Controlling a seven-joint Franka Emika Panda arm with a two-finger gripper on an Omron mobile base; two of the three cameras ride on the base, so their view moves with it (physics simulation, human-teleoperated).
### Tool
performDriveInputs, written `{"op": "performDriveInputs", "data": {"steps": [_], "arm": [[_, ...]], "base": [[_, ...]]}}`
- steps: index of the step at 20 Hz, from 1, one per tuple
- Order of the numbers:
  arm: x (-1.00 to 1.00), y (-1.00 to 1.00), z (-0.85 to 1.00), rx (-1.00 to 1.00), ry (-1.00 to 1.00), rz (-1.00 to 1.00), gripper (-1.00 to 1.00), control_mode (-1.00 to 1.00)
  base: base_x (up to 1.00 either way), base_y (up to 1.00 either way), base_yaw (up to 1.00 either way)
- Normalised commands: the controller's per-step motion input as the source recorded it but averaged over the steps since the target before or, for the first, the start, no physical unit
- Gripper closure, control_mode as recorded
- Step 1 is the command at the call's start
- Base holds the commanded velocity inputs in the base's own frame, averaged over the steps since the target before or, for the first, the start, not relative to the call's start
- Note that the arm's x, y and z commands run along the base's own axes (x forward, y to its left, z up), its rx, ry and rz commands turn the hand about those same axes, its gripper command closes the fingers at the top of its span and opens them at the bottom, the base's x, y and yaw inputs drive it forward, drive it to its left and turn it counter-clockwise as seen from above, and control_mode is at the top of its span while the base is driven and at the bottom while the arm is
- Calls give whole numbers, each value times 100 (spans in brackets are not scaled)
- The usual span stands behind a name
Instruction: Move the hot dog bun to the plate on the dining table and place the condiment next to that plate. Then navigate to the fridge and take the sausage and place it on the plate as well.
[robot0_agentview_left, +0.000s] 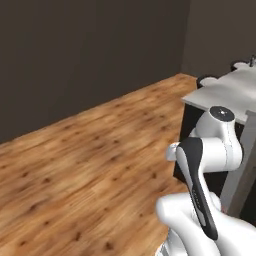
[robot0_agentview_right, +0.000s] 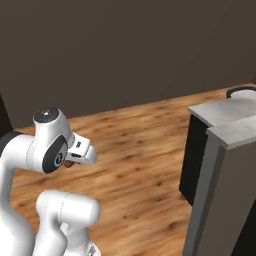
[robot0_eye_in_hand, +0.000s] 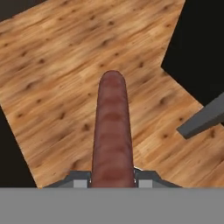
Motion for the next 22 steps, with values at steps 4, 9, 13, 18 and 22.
{"op": "performDriveInputs", "data": {"steps": [4, 9, 13, 18, 22], "arm": [[0, 0, 0, 0, 0, 0, 100, 100], [0, 0, 0, 0, 0, 0, 100, 100], [0, 0, 0, 0, 0, 0, 100, 100], [0, 0, 0, 0, 0, 0, 100, 100], [0, 0, 0, 0, 0, 0, 100, 100]], "base": [[100, 78, -33], [100, 80, -36], [100, 82, -40], [100, 88, -42], [100, 86, -41]]}}
